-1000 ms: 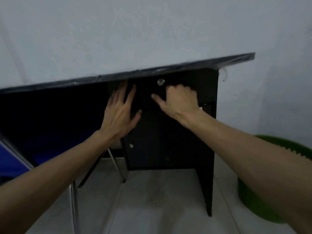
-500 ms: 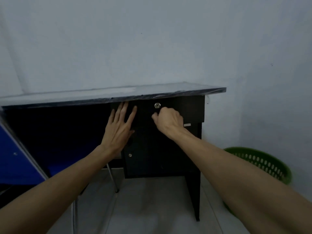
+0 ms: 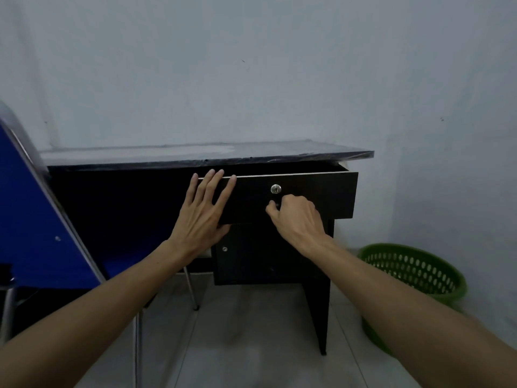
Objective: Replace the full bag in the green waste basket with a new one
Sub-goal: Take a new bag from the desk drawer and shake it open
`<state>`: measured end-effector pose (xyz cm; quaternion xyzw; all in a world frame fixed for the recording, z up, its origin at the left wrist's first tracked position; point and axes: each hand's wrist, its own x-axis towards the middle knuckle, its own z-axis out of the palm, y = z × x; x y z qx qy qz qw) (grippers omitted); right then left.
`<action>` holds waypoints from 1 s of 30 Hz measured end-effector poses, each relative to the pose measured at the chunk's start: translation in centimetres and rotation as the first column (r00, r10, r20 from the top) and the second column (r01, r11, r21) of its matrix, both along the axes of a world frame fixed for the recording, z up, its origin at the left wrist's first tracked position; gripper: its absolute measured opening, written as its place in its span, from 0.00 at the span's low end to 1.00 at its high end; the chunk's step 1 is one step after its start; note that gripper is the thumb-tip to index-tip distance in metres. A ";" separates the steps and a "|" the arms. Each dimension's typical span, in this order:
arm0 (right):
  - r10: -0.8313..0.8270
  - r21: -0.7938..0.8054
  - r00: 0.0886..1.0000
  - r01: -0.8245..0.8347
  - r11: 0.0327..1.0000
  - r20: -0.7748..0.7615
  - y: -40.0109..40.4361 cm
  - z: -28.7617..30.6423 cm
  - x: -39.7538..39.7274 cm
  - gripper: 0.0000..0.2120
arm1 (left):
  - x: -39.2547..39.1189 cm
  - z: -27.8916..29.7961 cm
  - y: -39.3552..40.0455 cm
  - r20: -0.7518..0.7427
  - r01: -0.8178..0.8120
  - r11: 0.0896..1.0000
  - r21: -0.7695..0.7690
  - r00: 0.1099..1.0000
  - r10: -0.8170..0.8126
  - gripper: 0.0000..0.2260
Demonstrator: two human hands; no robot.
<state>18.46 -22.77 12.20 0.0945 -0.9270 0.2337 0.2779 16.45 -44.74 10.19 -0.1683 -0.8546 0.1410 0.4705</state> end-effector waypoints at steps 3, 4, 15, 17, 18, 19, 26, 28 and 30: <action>-0.004 -0.003 0.998 0.004 1.000 -0.058 0.2 -0.7 0.6 0.19 | 0.8 -0.2 0.2 -0.013 0.015 1.000 0.008 1.000 -0.015 0.43; -0.001 -0.008 0.998 0.000 1.000 -0.061 0.2 -0.8 0.7 0.19 | 0.9 -0.3 0.2 -0.016 0.019 1.000 0.011 1.000 -0.018 0.43; -0.121 0.191 0.931 0.196 0.962 -0.343 2.9 5.1 -1.7 0.22 | 1.0 5.0 2.2 0.057 0.011 0.969 0.247 0.998 -0.025 0.29; -0.121 0.252 0.991 0.131 0.959 -0.056 3.7 7.1 -2.7 0.26 | 0.5 7.3 3.2 0.259 -0.140 0.944 0.298 0.964 0.061 0.33; -0.139 0.262 0.986 0.109 0.959 0.097 4.0 8.0 -3.1 0.29 | 0.2 8.3 3.7 0.374 -0.200 0.929 0.311 0.925 0.074 0.34; -0.167 0.280 0.960 0.101 0.955 0.225 4.2 8.6 -3.6 0.31 | -0.2 9.2 4.1 0.488 -0.245 0.914 0.324 0.871 0.060 0.34; -0.292 0.504 0.782 -0.032 0.863 0.550 3.6 11.0 -7.8 0.37 | -1.7 10.9 6.0 0.816 -0.371 0.894 0.250 0.579 0.012 0.39; -0.252 0.478 0.788 -0.061 0.876 0.561 3.2 11.4 -7.0 0.33 | -2.0 10.8 5.8 0.812 -0.378 0.890 0.254 0.583 0.016 0.39; -0.206 0.440 0.823 -0.059 0.896 0.529 2.8 11.6 -5.3 0.26 | -2.2 10.6 5.7 0.800 -0.393 0.883 0.258 0.599 0.033 0.41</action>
